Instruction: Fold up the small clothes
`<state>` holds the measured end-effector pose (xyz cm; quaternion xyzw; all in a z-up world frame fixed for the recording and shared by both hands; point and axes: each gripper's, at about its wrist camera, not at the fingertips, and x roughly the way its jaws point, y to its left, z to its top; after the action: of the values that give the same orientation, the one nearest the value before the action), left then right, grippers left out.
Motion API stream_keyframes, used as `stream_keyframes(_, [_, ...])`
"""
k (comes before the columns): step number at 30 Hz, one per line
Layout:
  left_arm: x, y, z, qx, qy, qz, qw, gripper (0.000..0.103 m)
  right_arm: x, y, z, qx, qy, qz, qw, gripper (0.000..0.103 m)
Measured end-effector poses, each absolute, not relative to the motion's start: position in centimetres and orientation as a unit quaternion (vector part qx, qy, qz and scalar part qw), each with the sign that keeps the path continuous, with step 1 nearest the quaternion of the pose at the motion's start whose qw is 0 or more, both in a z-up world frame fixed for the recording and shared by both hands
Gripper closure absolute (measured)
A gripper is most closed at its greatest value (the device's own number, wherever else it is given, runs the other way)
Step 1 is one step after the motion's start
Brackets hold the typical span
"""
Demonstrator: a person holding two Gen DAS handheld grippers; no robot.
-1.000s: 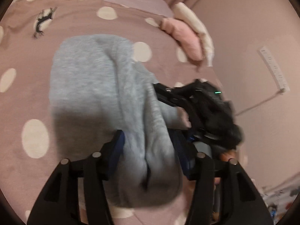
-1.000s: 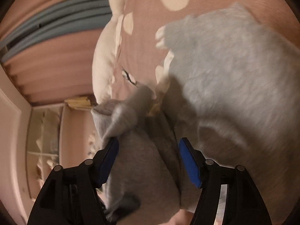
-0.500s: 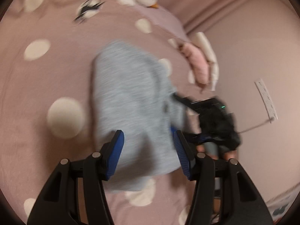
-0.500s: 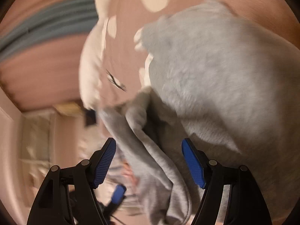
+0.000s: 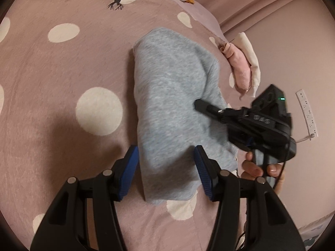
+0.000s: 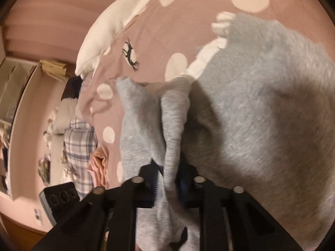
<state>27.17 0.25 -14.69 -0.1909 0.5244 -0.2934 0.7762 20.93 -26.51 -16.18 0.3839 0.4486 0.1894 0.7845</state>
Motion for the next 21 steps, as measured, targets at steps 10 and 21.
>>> stream_keyframes(10, [26.7,0.4,-14.9,-0.201,0.526,-0.291,0.774,0.033,20.7,-31.1,-9.9,0.347,0.387,0.160,0.839,0.092])
stream_keyframes(21, [26.7,-1.7,-14.7,-0.171,0.531,-0.300,0.774,0.032,20.5,-37.3,-15.0,0.332,0.430,0.075,0.836,0.092])
